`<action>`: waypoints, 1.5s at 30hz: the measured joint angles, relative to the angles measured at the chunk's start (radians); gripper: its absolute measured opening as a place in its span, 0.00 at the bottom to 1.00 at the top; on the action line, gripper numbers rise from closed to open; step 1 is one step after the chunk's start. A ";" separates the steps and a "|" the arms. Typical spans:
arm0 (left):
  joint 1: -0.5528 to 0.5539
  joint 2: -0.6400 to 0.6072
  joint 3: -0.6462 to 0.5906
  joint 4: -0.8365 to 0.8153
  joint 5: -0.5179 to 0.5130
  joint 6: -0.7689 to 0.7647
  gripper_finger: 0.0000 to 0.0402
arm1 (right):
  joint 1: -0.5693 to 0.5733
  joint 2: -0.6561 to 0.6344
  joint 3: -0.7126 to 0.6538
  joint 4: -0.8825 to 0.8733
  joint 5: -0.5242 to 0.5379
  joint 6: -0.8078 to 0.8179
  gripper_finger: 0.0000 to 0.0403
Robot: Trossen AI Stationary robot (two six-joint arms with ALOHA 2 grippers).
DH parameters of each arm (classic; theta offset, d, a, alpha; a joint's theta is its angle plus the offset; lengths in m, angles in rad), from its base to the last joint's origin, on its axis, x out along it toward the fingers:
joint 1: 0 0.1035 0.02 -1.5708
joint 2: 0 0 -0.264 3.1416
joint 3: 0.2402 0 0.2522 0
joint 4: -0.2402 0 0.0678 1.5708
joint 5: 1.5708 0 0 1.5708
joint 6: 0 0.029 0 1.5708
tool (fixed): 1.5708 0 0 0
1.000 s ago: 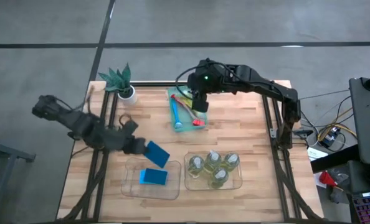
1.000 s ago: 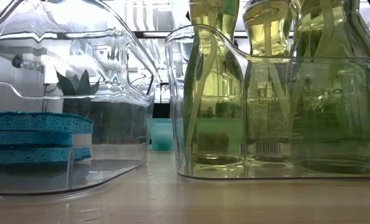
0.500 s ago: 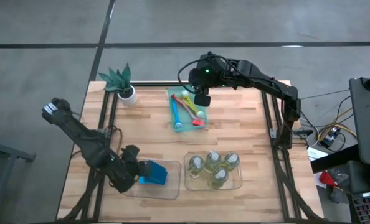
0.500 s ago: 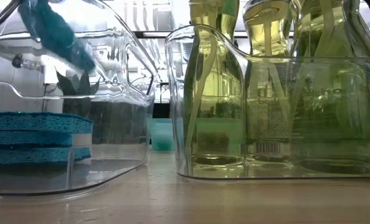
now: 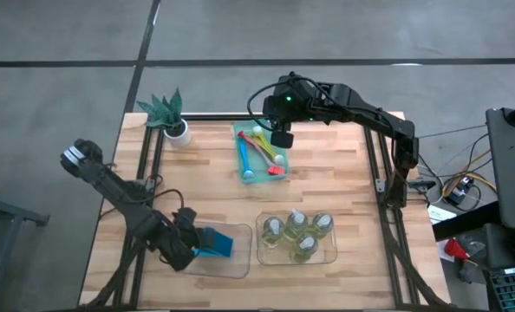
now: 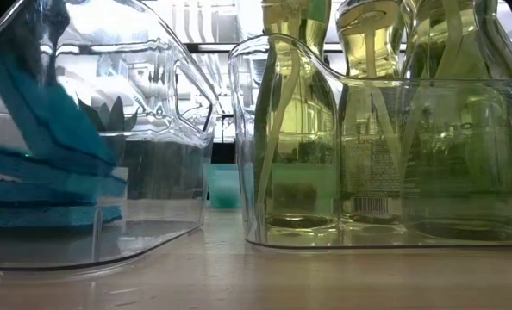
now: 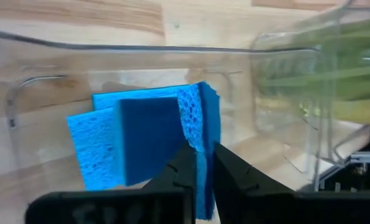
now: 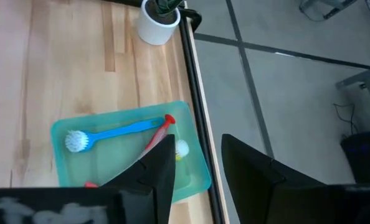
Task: Pick & Place Kitchen Sink Supplies
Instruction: Put the blue sponge into the left transparent bin, then return to Home Position
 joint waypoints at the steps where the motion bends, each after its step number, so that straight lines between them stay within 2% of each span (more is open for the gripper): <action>1: 0.000 -0.004 -0.009 0.000 0.008 -0.011 0.08 | 0.000 0.000 0.000 0.000 0.000 -0.001 0.31; 5: 0.000 -0.026 -0.042 0.031 0.040 -0.021 0.15 | -0.001 0.000 0.000 0.006 0.000 -0.001 0.31; 10: 0.000 -0.074 -0.044 0.035 0.044 -0.006 0.33 | -0.002 0.000 0.000 0.017 0.000 0.003 0.33; 14: 0.000 -0.148 -0.044 0.035 -0.028 0.011 0.45 | -0.003 0.001 0.000 0.022 0.000 0.008 0.33; 17: 0.000 -0.212 -0.042 0.041 -0.109 0.039 0.49 | -0.007 0.001 0.000 0.025 -0.045 0.029 0.31; 22: 0.000 -0.272 -0.042 0.024 -0.011 0.045 0.49 | -0.019 0.002 0.000 0.021 -0.076 0.066 0.26; 24: 0.003 -0.303 -0.042 0.034 -0.087 0.062 0.49 | -0.021 0.002 0.000 0.022 -0.084 0.079 0.25; 26: 0.007 -0.330 -0.042 0.060 -0.254 0.116 0.49 | -0.021 0.000 0.000 0.030 -0.142 0.105 0.22; 28: 0.013 -0.357 -0.042 0.094 -0.394 0.211 0.48 | -0.030 -0.002 0.000 0.048 -0.276 0.144 0.19; 29: 0.022 -0.373 -0.041 0.108 -0.425 0.262 0.47 | -0.036 -0.002 0.000 0.060 -0.357 0.164 0.17; 32: 0.061 -0.414 -0.041 0.122 -0.432 0.389 0.37 | -0.067 0.003 -0.001 0.113 -0.610 0.226 0.08; 34: 0.087 -0.432 -0.041 0.128 -0.430 0.476 0.27 | -0.090 0.005 -0.008 0.133 -0.727 0.261 0.04; 37: 0.130 -0.459 -0.041 0.135 -0.424 0.634 0.08 | -0.104 0.003 -0.026 0.142 -0.762 0.278 0.03; 38: 0.148 -0.466 -0.041 0.135 -0.423 0.680 0.04 | -0.107 0.001 -0.035 0.141 -0.776 0.275 0.02; 41: 0.221 -0.486 -0.041 0.135 -0.397 0.811 0.02 | -0.108 -0.003 -0.076 0.160 -0.864 0.261 0.02; 45: 0.344 -0.514 -0.041 0.140 -0.256 0.970 0.00 | -0.100 -0.005 -0.171 0.214 -0.891 0.286 0.02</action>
